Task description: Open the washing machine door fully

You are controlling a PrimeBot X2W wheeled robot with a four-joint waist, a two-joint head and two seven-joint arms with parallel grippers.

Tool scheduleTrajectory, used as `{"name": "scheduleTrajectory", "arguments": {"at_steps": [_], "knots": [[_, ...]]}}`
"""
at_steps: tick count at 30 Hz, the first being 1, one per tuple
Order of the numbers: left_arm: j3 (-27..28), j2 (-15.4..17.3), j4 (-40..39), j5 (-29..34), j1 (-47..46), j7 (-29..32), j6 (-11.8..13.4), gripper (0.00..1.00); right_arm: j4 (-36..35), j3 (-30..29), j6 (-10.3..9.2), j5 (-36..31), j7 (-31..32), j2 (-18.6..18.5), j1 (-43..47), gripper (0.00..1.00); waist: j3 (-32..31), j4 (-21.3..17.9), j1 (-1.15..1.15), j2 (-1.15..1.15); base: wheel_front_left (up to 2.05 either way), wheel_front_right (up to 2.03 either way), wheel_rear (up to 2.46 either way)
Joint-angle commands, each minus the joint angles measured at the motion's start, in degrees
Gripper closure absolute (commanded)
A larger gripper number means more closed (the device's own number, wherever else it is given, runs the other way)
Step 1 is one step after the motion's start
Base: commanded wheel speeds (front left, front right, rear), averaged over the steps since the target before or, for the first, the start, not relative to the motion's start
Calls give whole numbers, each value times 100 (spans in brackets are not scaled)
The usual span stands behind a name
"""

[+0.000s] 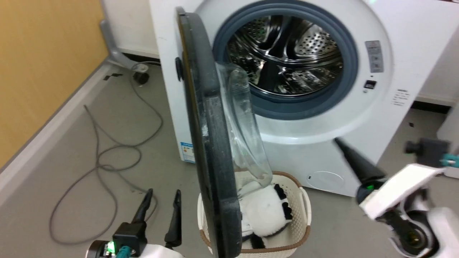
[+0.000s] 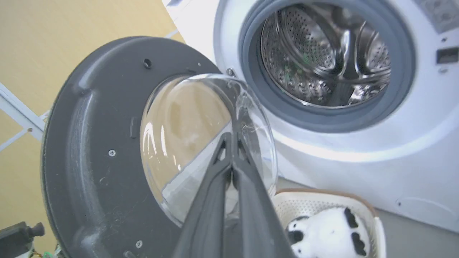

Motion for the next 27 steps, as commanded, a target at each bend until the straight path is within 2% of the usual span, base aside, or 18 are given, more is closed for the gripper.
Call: {"name": "scheduleTrajectory", "arguments": {"at_steps": [1,4,6,10,17,23,26,27], "knots": [[66,23,-38,-32,9,-32,3,0,-148,20,6,-390,-409,-240,40,100,-9,-142,0,0,0,0,0],[171,41,-54,-28,23,-32,-14,0,-199,20,6,-1268,-1114,-665,201,100,-29,-280,0,0,0,0,0],[229,53,-63,-17,37,-32,-25,0,-165,-85,6,-1825,-1503,-809,355,100,-41,-355,0,0,0,0,0],[332,55,-116,6,88,-32,-17,0,-233,-410,6,-2618,-2138,-724,768,100,-45,-483,0,0,0,0,0],[301,43,-63,25,165,-32,-114,0,-317,-1158,6,-3743,-2757,-47,1612,100,-35,-613,0,0,0,0,0],[244,32,-42,46,219,-32,-166,0,-434,-1667,6,-4611,-2835,726,2132,100,-33,-665,0,0,0,0,0],[210,28,-27,56,238,-32,-192,0,-450,-1723,6,-4862,-2865,903,2261,100,-23,-681,0,0,0,0,0],[201,27,-22,59,243,-32,-195,0,-450,-1765,6,-4914,-2874,954,2295,62,-24,-681,0,0,0,0,0]]}}
